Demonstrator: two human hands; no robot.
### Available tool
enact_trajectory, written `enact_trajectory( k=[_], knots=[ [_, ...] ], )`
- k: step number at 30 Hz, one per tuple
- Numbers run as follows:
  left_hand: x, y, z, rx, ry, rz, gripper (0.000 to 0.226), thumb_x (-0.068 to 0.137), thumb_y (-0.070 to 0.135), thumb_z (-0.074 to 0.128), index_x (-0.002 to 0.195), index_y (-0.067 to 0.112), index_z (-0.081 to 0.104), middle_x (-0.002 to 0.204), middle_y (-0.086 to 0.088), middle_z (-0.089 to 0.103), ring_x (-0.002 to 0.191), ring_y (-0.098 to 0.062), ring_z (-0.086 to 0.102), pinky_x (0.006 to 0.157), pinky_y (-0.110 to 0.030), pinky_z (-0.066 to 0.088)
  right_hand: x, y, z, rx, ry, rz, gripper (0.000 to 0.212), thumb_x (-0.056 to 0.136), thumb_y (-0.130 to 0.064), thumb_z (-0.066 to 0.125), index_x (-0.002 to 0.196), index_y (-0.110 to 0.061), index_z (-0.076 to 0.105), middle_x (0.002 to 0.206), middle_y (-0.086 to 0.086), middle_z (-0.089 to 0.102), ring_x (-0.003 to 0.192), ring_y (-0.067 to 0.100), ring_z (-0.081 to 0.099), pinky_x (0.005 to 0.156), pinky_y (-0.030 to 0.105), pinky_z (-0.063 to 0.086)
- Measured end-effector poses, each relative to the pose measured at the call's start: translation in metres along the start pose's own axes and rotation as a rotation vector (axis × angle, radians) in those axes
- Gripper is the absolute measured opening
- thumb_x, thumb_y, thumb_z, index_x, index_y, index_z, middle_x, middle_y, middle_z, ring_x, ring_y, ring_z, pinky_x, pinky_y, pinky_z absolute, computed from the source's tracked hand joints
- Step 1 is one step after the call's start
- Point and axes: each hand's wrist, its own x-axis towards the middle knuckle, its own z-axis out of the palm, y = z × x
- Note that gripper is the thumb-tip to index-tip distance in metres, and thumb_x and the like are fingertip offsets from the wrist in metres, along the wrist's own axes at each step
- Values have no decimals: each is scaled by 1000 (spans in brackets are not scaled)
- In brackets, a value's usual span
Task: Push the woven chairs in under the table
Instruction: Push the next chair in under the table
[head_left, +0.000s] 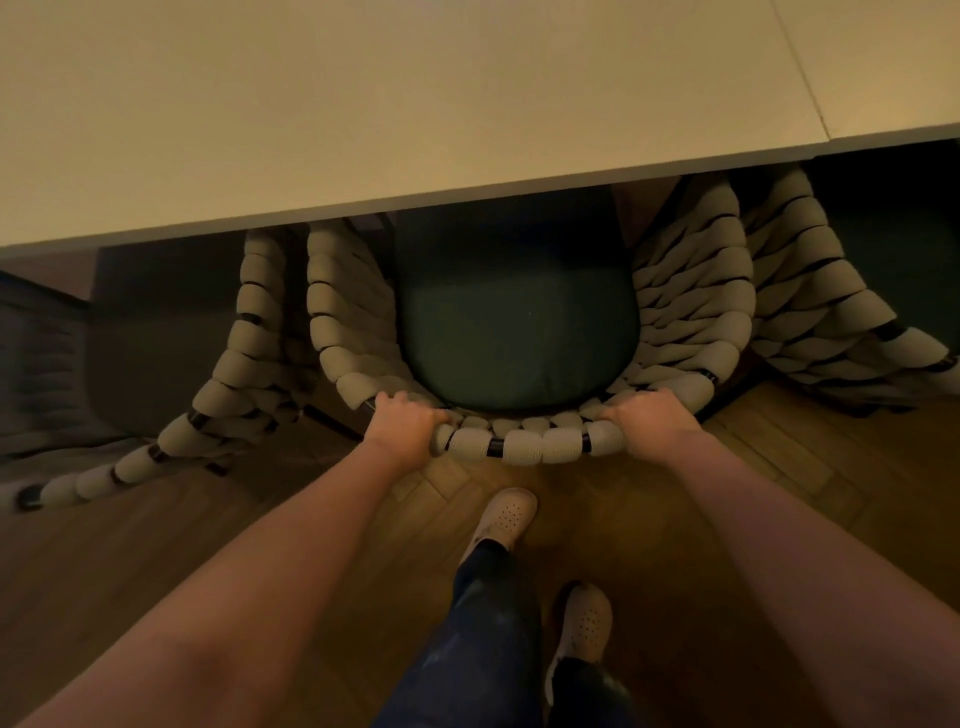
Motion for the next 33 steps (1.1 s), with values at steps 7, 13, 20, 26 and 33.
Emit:
enact_trajectory(
  k=[7, 13, 20, 26, 33],
  knots=[
    [8, 9, -2, -13, 12, 25, 49, 90, 34, 60, 137, 39, 46, 123, 4, 58, 114, -23, 50, 97, -45, 37, 2, 13, -3, -15, -27, 31, 52, 92, -24, 59, 140, -38, 43, 125, -3, 59, 117, 18, 54, 102, 38, 42],
    [6, 7, 2, 2, 1, 18, 50, 90, 36, 58, 138, 38, 44, 122, 3, 58, 115, -25, 51, 98, -45, 38, 2, 10, 0, -34, -12, 3, 47, 93, -26, 58, 137, -35, 46, 126, -3, 59, 119, 17, 53, 104, 37, 38],
    [13, 14, 3, -20, 57, 35, 51, 89, 36, 61, 138, 38, 45, 120, 3, 59, 114, -23, 51, 99, -46, 38, 2, 22, -5, -71, -18, 8, 46, 92, -29, 59, 136, -39, 45, 126, -7, 58, 123, 16, 50, 107, 39, 32],
    [14, 16, 4, -37, 53, 18, 53, 89, 38, 63, 138, 39, 45, 122, 3, 59, 116, -23, 50, 101, -47, 35, 5, 25, -4, -53, -27, -4, 44, 91, -31, 60, 132, -40, 47, 126, -9, 57, 123, 16, 49, 109, 44, 30],
    [11, 14, 12, -51, 41, 17, 51, 88, 41, 63, 137, 40, 46, 127, 4, 57, 121, -23, 48, 105, -50, 31, 4, 15, 4, -92, -46, 17, 48, 91, -29, 61, 136, -38, 46, 134, -6, 54, 130, 21, 45, 116, 54, 20]
  ],
)
